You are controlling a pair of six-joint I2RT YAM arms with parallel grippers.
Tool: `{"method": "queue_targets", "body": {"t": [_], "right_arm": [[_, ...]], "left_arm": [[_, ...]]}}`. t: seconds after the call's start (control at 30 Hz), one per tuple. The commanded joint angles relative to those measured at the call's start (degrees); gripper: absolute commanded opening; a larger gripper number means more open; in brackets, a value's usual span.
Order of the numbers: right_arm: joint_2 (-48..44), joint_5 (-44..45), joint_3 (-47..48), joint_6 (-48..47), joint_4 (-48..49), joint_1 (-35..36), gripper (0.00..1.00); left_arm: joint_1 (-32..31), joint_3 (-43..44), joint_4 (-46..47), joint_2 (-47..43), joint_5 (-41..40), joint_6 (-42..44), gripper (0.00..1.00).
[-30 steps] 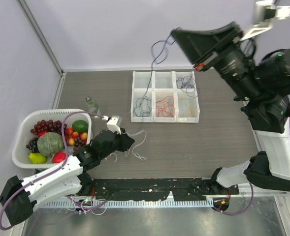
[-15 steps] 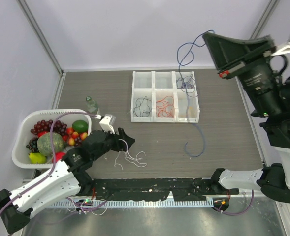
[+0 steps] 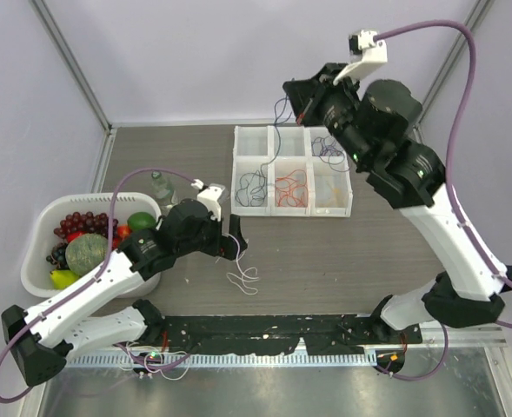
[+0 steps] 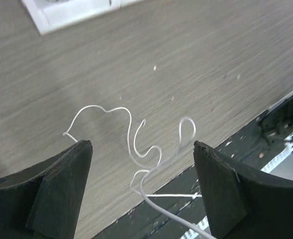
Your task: Untangle the cables
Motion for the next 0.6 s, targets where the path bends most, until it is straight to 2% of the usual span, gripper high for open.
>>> {"method": "queue_targets", "body": {"t": [0.0,0.17,0.33,0.57], "right_arm": [[4.66,-5.79,4.40,6.52,-1.10,-12.57,0.00],[10.38,-11.09,6.77,9.09,-0.49,-20.24,0.01],[14.77,-11.01,4.58,5.58,4.95,-24.12,0.01],[23.56,-11.36,10.90,3.56,6.64,-28.78,0.01]], "left_arm": [[0.13,1.40,-7.91,1.57,2.04,2.12,0.86],[0.13,0.17,-8.35,0.86,4.15,1.76,0.88],[0.22,-0.53,-9.49,2.09,5.47,1.59,0.88],[0.22,-2.46,-6.07,1.48,6.96,0.27,0.88]]}}
